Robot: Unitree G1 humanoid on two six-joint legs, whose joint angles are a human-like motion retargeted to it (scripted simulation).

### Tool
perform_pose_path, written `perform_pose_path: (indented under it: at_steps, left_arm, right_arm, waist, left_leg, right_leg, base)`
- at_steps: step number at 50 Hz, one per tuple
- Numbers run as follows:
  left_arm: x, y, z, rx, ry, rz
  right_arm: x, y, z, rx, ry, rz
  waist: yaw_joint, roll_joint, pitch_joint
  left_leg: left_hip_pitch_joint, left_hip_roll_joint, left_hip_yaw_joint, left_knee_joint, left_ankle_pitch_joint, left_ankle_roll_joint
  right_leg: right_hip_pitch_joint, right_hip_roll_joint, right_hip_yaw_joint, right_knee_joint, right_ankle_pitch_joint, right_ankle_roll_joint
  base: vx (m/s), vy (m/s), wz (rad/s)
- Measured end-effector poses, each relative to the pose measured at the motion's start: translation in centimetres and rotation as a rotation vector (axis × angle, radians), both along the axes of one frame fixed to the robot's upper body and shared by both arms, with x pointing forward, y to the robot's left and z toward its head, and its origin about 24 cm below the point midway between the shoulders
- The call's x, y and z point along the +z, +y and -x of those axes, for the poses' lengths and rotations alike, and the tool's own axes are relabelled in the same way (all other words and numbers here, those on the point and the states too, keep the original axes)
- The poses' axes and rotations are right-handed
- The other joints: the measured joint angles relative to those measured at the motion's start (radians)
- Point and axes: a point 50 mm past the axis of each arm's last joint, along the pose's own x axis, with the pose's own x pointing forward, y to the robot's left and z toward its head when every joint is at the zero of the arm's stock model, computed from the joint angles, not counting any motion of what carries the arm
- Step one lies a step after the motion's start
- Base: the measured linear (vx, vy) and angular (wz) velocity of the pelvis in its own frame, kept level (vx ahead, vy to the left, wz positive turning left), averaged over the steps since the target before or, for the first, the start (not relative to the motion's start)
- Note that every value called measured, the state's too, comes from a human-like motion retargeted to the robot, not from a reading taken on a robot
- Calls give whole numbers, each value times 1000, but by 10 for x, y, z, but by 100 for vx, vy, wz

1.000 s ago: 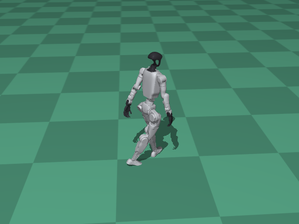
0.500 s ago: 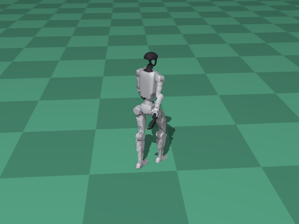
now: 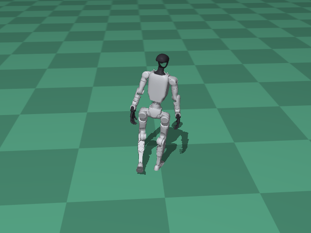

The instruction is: Walk run

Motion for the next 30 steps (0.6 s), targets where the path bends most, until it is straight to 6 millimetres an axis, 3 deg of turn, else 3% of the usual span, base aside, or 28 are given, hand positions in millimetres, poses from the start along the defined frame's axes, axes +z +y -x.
perform_pose_path:
  at_steps: [3, 8, 12, 16, 17, 20, 23, 26, 28, 30]
  left_arm:
    - [2, 0, 9, 85, -27, -33]
    - [2, -6, 14, 273, -52, -76]
    - [0, -20, 12, 412, -61, -70]
    - [-1, -38, 13, 468, -47, -10]
    - [-1, -43, 12, 466, -44, 13]
    - [-2, -52, 8, 424, -42, 81]
    - [-2, -53, 8, 373, -49, 115]
    - [-2, -40, 2, 350, -52, 86]
    - [-5, -28, -14, 340, -85, 37]
    - [-9, -17, -38, 334, -149, -24]
  right_arm:
    - [6, -5, -29, 24, -98, 9]
    - [19, -16, -66, 64, -237, 42]
    - [27, -21, -84, 85, -309, 58]
    - [27, -17, -87, 108, -323, 49]
    - [26, -15, -86, 118, -317, 43]
    - [21, -6, -80, 171, -276, 14]
    - [12, 8, -62, 265, -183, -4]
    - [2, 18, -31, 359, -82, 28]
    - [-2, 18, -8, 393, -26, 63]
    - [-4, 13, 15, 405, 41, 89]
  waist:
    - [70, -17, 13]
    - [147, -1, 42]
    - [191, 19, 61]
    - [209, 3, 56]
    - [219, -4, 55]
    - [261, -37, 49]
    - [272, -66, 27]
    - [246, -72, -6]
    - [221, -34, -8]
    - [202, -12, -3]
  left_leg:
    - [-98, -50, -14, -81, -110, -26]
    - [-159, 10, 144, -429, -153, 2]
    - [-180, -47, 171, -731, -164, -10]
    - [-185, -126, 208, -908, -225, -23]
    - [-181, -131, 239, -922, -227, -8]
    - [-161, -145, 261, -900, -190, 133]
    - [-131, -139, 284, -899, -119, 164]
    - [-103, -112, 263, -860, -173, 171]
    - [-74, -84, 214, -838, -211, 184]
    - [-28, -88, 166, -824, -247, 192]
  right_leg:
    - [46, 26, -25, -17, -22, -12]
    - [128, 104, -89, -39, -74, -27]
    - [203, 172, -151, -59, -119, -26]
    - [256, 197, -187, -55, -138, -10]
    - [264, 198, -189, -48, -132, -4]
    - [280, 184, -193, -18, -75, 21]
    - [297, 170, -210, 34, 81, 67]
    - [278, 153, -214, 147, 350, 131]
    - [222, 189, -156, 277, 493, 138]
    - [131, 209, -69, 492, 531, 139]
  base:
    - [46, -18, 7]
    - [56, -17, 43]
    - [58, -16, 49]
    - [73, -17, 47]
    - [69, -15, -6]
    - [83, -15, -41]
    - [77, -16, -37]
    - [101, -10, 3]
    - [81, -5, 60]
    - [86, 0, 86]
